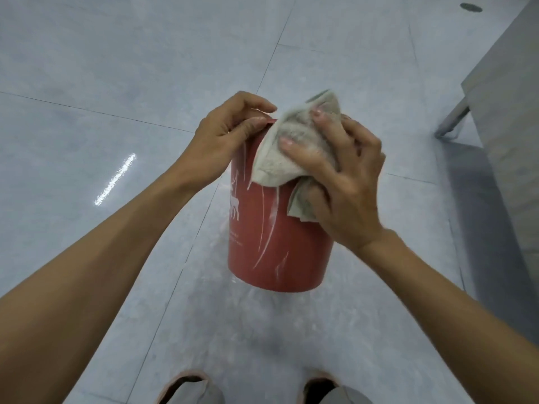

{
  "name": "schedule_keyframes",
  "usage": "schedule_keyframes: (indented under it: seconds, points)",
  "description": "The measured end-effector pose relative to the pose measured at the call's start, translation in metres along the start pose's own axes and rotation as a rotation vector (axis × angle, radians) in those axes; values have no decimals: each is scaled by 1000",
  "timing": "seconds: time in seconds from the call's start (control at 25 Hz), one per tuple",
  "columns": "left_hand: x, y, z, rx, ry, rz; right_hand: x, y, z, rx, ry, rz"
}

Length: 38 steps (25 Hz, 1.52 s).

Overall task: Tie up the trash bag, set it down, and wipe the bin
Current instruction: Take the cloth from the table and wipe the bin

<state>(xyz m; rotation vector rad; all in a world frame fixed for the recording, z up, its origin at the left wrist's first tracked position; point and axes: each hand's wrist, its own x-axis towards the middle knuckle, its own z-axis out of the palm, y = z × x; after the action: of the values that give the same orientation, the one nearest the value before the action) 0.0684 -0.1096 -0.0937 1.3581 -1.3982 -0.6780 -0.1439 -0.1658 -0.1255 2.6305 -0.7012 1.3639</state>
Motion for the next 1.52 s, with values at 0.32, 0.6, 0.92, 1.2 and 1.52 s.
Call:
schedule_keyframes:
  seconds: [0.32, 0.6, 0.92, 1.2, 1.52]
  points:
    - [-11, -9, 9, 153, 157, -23, -118, -46, -39, 88, -519, -627]
    - [-5, 5, 15, 71, 53, 41, -16, -6, -26, -12, -121, -44]
    - [-9, 0, 1, 13, 80, -82, -123, -40, -30, 65, -452, -367]
    - [-4, 5, 13, 3, 67, -37, -28, -9, -33, 18, -188, -149]
    - [-2, 14, 17, 83, 21, -31, -100, -42, -8, -114, -306, -348]
